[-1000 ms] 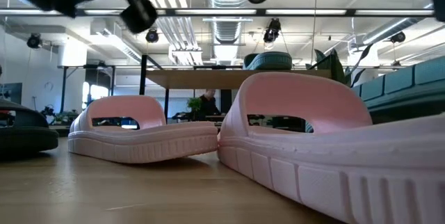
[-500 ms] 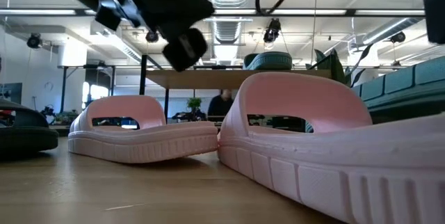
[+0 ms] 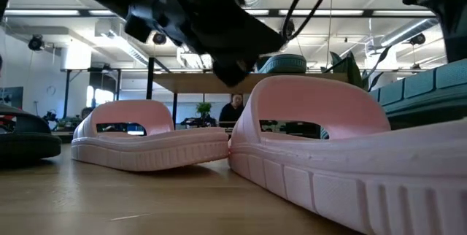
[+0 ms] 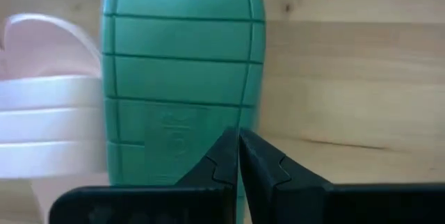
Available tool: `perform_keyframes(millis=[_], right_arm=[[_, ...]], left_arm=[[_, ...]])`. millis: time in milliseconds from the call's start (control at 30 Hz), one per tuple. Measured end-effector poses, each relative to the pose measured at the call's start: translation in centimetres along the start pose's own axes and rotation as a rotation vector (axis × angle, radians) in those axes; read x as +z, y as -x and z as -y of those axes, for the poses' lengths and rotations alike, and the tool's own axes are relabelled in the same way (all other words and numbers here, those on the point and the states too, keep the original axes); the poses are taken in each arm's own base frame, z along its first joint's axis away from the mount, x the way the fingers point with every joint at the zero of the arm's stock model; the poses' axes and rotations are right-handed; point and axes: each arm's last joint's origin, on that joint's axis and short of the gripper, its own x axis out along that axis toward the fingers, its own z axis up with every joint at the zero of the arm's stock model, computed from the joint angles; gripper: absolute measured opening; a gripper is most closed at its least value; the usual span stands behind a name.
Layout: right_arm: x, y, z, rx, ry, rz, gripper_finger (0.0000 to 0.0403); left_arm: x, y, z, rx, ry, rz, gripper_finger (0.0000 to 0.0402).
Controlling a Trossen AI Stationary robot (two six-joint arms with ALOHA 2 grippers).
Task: Pick and place slides into the shelf
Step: Put the green slide on the shelf
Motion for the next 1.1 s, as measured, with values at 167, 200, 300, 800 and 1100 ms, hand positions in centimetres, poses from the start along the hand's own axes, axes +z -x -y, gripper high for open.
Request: perform_keyframes(millis=[167, 200, 300, 800, 1100], right_arm=[[-0.5, -0.6, -0.3, 0.042, 0.014, -0.048, 0.0009], [-0.5, -0.7, -0.3, 0.052, 0.018, -0.054, 0.0009], [-0.6, -1.0, -0.4, 0.066, 0.016, -0.064, 0.0009], [-1.3, -4.1, 1.4, 0.054, -0.002, -0.150, 0.0009], [-0.7, -4.5, 2.7, -0.083, 0.016, -0.109, 0.0009]], left_arm=[[0.2, -2.3, -0.8, 0.000, 0.000, 0.001, 0.0000], [0.2, -2.7, -1.0, 0.001, 0.004, -0.008, 0.0000], [-0.1, -3.7, -1.4, 0.001, 0.006, -0.016, 0.0000], [-1.8, -7.1, -3.0, 0.002, 0.019, -0.052, 0.0000], [0.8, -7.4, -3.6, 0.039, 0.020, -0.026, 0.0000]])
